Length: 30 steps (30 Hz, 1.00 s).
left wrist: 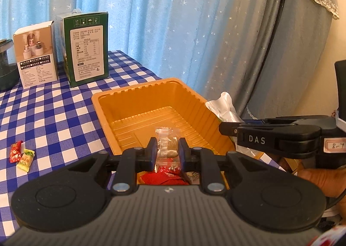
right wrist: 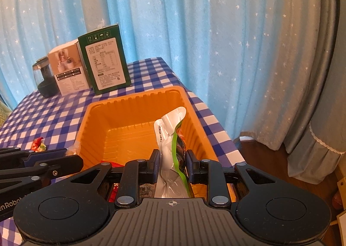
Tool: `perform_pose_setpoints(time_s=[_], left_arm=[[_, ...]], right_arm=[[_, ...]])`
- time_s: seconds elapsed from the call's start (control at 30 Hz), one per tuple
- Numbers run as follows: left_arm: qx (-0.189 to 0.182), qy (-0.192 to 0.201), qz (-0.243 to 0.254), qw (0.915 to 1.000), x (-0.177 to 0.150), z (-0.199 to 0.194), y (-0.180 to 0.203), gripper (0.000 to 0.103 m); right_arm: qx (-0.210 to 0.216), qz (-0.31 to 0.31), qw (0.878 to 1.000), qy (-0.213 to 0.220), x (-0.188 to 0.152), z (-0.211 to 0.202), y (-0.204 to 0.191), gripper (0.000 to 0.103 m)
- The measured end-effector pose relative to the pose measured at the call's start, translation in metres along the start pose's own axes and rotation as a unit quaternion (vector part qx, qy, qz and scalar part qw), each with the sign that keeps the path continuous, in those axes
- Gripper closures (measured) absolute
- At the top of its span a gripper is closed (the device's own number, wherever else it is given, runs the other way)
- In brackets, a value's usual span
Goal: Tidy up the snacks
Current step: 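Carry the pouch in the right tool while the left carries the brown candy over the tray, then open the left tool to drop the brown candy while the right drops the pouch into the tray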
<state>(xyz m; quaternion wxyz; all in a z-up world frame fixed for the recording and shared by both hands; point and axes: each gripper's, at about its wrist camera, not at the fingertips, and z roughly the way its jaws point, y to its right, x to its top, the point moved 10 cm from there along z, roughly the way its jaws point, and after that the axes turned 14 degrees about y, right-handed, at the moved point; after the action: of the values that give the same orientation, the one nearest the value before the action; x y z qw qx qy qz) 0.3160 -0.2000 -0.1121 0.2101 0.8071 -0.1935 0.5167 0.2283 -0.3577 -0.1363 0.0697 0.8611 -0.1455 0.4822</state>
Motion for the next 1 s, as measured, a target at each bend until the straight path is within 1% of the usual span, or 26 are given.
perform_pose_setpoints(time_s=[0.47,0.5,0.53,0.57,0.73,0.9,1.0], left_arm=[[-0.005,-0.001,0.002,1.0000,0.001,0.008,0.000,0.084],[-0.005,-0.001,0.000,1.0000,0.000,0.009,-0.001,0.080],[-0.001,0.000,-0.002,1.0000,0.000,0.009,-0.003,0.061],[0.005,0.001,-0.003,1.0000,0.000,0.009,-0.006,0.054],[0.020,0.007,-0.011,0.9997,0.003,0.006,-0.022,0.054],[0.036,0.002,-0.022,0.9991,0.001,-0.002,-0.039,0.053],[0.043,0.002,-0.019,0.9989,0.000,-0.008,-0.046,0.053]], right_arm=[[0.001,0.000,1.000,-0.003,-0.001,0.004,-0.004,0.077],[0.001,0.001,1.000,-0.004,-0.001,0.004,-0.003,0.077],[0.001,0.002,1.000,-0.004,-0.001,0.004,-0.003,0.077],[0.001,0.002,1.000,-0.005,-0.001,0.004,-0.003,0.077],[0.004,0.006,1.000,-0.004,0.000,0.005,-0.003,0.077],[0.010,0.010,1.000,-0.005,0.000,0.005,-0.007,0.077],[0.015,0.008,1.000,-0.003,0.000,0.004,-0.012,0.077]])
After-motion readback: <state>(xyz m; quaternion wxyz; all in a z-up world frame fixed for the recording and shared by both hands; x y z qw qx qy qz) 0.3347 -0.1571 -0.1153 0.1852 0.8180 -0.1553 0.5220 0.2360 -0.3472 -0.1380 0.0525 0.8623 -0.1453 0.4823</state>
